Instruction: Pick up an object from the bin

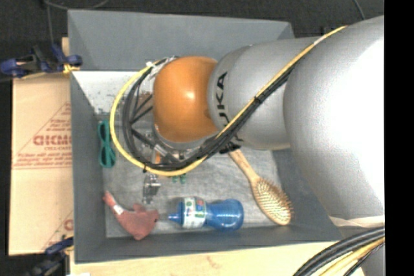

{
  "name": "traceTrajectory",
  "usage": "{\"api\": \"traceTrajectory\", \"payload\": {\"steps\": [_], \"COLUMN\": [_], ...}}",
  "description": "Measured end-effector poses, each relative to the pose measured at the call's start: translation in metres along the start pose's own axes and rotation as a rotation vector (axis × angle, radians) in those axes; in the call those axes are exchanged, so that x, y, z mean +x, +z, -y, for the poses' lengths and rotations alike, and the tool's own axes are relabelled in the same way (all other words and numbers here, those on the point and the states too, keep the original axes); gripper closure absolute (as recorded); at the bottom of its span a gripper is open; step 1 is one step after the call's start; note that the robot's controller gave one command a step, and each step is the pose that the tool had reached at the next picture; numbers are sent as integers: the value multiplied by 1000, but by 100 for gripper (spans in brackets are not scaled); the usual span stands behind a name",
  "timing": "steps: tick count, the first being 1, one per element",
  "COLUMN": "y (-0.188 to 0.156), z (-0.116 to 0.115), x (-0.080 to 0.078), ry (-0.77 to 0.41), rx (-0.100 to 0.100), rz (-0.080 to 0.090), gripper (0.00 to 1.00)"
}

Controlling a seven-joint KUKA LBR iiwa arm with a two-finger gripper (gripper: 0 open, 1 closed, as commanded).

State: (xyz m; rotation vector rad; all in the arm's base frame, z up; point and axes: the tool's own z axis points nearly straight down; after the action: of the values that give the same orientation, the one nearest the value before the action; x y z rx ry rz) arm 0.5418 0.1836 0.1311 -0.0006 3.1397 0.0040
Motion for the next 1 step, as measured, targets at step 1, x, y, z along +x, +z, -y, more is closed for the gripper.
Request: {"api": "traceTrajectory", "payload": {"steps": [1], "y": [7], "z": [4], "x": [27], "ry": [-60], "rx": [2], "rz": [4], "gripper": [0]}}
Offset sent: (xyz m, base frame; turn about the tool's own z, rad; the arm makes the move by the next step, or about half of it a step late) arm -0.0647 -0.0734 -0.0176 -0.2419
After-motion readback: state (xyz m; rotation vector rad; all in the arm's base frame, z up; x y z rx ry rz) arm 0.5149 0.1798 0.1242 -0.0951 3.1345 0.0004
